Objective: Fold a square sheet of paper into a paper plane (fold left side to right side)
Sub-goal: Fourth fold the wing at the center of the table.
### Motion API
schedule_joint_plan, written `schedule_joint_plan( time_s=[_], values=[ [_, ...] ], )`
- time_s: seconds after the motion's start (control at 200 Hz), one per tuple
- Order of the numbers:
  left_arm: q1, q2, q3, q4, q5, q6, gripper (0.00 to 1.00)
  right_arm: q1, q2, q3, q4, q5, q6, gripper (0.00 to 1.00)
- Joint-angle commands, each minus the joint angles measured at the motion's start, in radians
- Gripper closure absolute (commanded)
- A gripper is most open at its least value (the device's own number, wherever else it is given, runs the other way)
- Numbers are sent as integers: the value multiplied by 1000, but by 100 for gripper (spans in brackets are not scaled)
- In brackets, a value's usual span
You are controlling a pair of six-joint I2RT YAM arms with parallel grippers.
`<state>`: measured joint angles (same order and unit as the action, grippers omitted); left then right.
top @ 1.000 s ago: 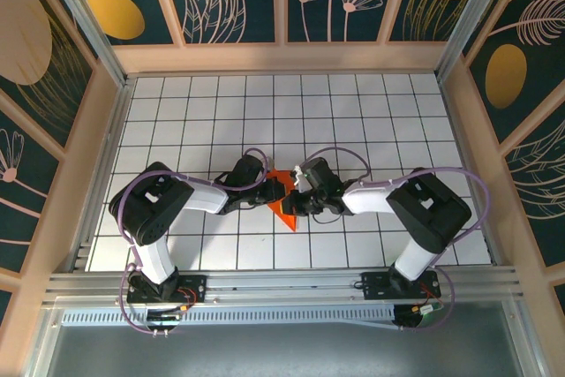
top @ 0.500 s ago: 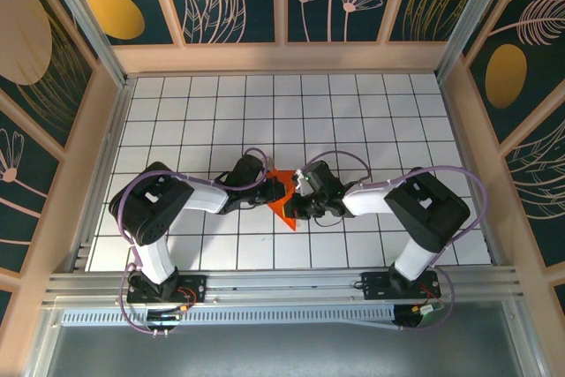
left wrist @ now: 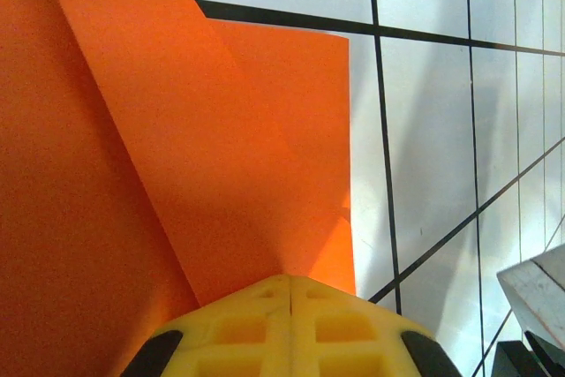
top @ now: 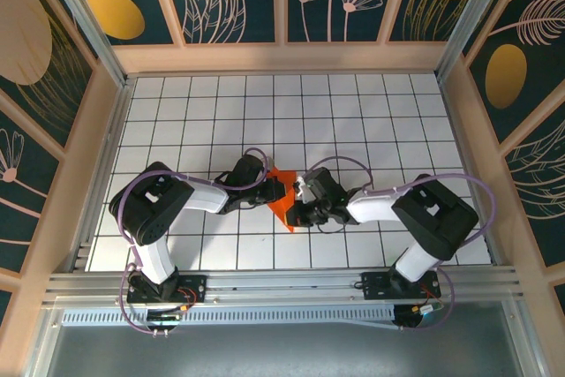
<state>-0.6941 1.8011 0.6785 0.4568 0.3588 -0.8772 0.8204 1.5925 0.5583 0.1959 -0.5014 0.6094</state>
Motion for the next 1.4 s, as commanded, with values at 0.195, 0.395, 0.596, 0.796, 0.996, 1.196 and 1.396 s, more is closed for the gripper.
schedule_joint_plan(
  time_s=[0.195, 0.395, 0.596, 0.796, 0.996, 1.196, 1.396],
  values=[
    [3, 36, 17, -110, -54, 16, 100, 13, -79, -52, -125, -26, -11, 100],
    [3, -22, 93, -143, -14, 36, 90, -23, -191, -31, -197, -30, -58, 100],
    [2, -147, 175, -225, -74, 69, 75, -125, -276, -29, -133, -47, -60, 85],
    [4, -316, 102, -259, -244, 51, 66, -142, -182, 23, -60, -31, -51, 67],
    [4, -496, -15, -302, -365, 28, 64, -125, -50, 86, -30, -12, -46, 64],
    [3, -614, -68, -364, -415, 14, 63, -111, 14, 115, -44, 26, -38, 64],
    [2, -685, -89, -402, -456, 11, 62, -85, 70, 142, -28, 11, -31, 65]
  ],
)
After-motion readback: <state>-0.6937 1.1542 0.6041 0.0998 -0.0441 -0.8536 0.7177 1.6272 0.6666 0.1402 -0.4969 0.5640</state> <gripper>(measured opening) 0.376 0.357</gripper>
